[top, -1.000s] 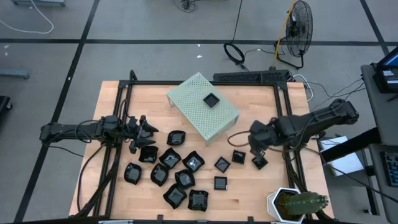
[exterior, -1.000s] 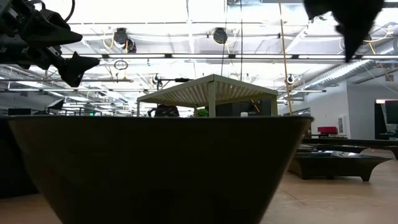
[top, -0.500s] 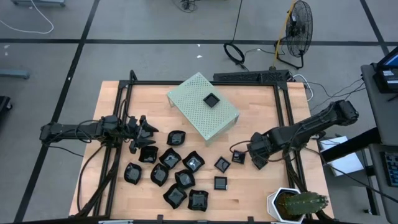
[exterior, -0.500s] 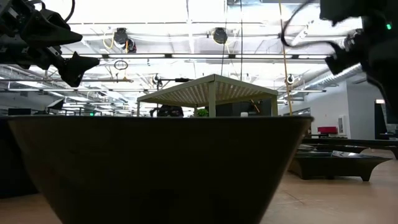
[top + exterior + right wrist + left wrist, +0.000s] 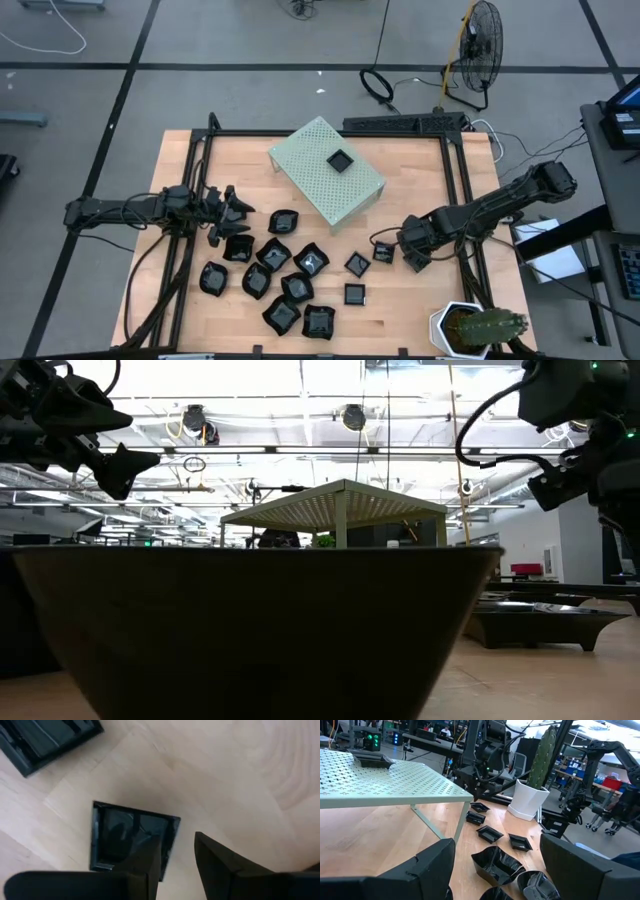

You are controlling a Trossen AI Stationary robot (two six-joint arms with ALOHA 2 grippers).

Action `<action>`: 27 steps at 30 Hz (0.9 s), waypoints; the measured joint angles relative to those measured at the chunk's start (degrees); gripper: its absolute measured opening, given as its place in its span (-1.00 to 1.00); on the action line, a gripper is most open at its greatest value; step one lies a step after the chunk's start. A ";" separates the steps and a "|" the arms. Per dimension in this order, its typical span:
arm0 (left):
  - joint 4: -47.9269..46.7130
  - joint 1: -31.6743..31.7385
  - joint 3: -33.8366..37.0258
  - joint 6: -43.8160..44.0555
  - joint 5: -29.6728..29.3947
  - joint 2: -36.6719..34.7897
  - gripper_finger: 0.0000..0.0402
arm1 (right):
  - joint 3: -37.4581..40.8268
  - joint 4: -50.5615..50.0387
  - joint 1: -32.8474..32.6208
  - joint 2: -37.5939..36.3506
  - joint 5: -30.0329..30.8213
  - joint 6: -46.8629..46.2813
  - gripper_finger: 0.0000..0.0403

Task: Pick & Place Mini shaped plates
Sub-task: Stack the square plate on top of the other square plate on the shelf

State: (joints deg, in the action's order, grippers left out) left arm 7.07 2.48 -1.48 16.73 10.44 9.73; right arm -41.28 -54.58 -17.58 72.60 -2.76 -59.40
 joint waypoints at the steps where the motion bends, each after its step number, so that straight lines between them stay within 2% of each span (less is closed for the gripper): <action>1: 0.00 0.00 0.00 0.01 0.00 0.00 0.48 | 0.00 0.38 0.00 0.00 0.00 -0.02 -0.48; 11: 0.00 0.02 0.00 0.00 0.00 0.00 0.48 | 4.25 4.53 0.00 0.00 -0.42 -0.13 -0.50; 27: 0.01 0.01 0.01 0.01 0.00 0.00 0.48 | 4.31 4.65 0.00 0.00 -0.50 0.02 -0.50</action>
State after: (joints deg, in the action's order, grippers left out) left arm 7.09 2.49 -1.47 16.75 10.44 9.73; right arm -36.97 -49.93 -17.58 72.60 -3.27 -59.37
